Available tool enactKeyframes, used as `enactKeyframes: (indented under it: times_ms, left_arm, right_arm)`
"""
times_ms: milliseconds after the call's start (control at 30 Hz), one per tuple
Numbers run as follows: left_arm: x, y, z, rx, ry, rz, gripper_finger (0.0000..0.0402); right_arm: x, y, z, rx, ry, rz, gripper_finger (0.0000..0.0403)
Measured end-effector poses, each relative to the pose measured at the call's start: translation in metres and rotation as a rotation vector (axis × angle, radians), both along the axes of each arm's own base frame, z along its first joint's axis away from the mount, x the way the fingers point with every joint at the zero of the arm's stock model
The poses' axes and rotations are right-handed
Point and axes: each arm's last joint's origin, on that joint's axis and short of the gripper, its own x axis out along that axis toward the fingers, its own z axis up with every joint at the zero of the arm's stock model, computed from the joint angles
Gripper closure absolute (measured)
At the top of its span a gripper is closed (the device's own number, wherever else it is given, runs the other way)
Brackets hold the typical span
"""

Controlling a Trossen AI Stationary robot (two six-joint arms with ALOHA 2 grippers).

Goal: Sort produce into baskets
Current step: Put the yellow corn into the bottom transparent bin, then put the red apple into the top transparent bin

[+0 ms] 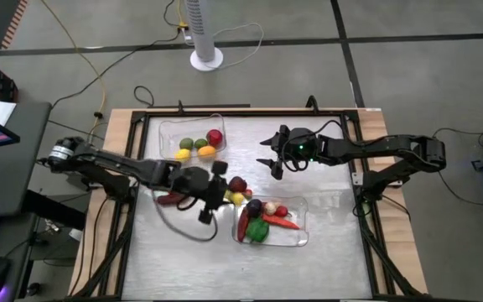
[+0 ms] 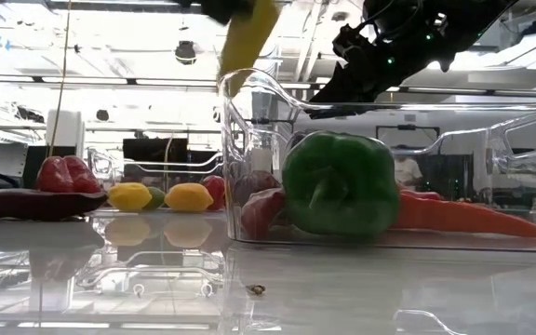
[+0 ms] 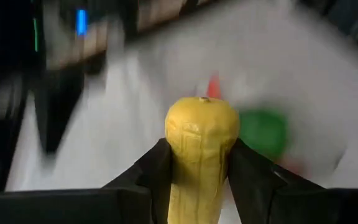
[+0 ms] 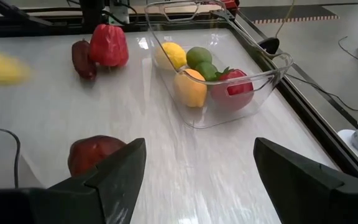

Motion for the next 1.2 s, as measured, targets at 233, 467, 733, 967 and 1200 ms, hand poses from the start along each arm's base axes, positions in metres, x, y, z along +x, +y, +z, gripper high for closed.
enactKeyframes:
  times_ms: [233, 467, 733, 967, 1200]
  left_arm:
    - [0.014, -0.019, 0.003, -0.178, -0.187, -0.11, 0.0279]
    - [0.033, -0.022, -0.025, -0.208, -0.125, -0.084, 0.0192]
    - [0.034, -0.012, -0.028, -0.08, -0.037, 0.042, 0.0126]
    - [0.005, 0.036, -0.033, -0.111, 0.056, 0.214, 0.0142]
    - [-0.016, 0.071, -0.085, -0.195, 0.071, 0.397, 0.0139]
  right_arm:
    - [0.0, 0.0, 0.0, 0.004, -0.002, -0.002, 0.0078]
    - [0.0, -0.002, 0.002, 0.0, -0.023, -0.009, 0.0078]
    - [0.0, -0.001, 0.0, 0.007, -0.003, -0.008, 0.0078]
    - [0.0, -0.001, 0.0, 0.007, -0.003, -0.008, 0.0078]
    - [0.0, -0.001, 0.001, 0.004, -0.015, -0.008, 0.0078]
